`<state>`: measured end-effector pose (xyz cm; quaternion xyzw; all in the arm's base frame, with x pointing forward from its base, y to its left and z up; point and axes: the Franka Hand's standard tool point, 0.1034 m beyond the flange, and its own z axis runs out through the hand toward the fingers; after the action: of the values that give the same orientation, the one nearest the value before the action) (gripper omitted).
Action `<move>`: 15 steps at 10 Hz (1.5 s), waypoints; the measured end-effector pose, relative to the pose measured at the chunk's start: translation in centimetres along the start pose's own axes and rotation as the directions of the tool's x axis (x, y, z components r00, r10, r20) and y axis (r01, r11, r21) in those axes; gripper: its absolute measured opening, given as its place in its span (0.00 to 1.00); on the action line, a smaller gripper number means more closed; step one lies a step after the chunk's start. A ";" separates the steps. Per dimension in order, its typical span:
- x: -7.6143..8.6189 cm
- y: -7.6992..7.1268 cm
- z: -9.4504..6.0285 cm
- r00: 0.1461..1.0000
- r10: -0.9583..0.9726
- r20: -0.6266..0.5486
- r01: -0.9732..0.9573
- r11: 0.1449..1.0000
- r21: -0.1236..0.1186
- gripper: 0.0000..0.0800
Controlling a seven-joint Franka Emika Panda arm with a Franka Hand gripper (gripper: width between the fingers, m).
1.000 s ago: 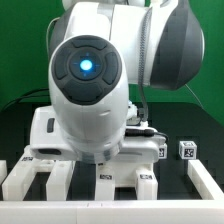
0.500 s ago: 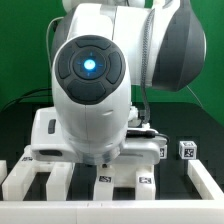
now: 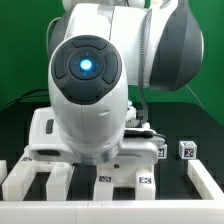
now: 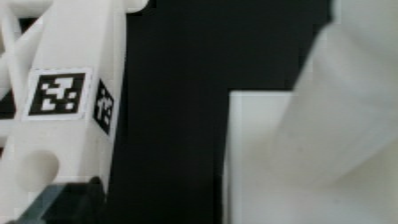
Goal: Assemble chair
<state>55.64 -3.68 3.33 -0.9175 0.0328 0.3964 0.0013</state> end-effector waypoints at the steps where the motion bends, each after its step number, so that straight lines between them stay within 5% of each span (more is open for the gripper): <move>1: 0.0 0.1 0.0 1.000 0.001 0.000 -0.001 1.000 0.001 0.81; 6: 0.0 0.3 0.0 1.000 0.003 0.000 -0.003 1.000 0.004 0.81; 10: 1.0 2.5 -3.4 0.996 0.028 -0.087 -0.026 0.999 0.029 0.81; 12: 2.0 3.7 -7.8 0.962 0.036 -0.271 -0.027 0.999 0.037 0.81; 15: -1.5 5.1 -10.3 0.891 0.002 -0.454 0.020 0.999 0.043 0.81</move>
Offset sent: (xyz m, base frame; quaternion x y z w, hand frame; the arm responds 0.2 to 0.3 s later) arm 0.0000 0.0000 0.0000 0.0000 0.0000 0.0000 1.0000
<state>61.75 -8.95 11.62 -0.9845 0.0373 0.1704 0.0166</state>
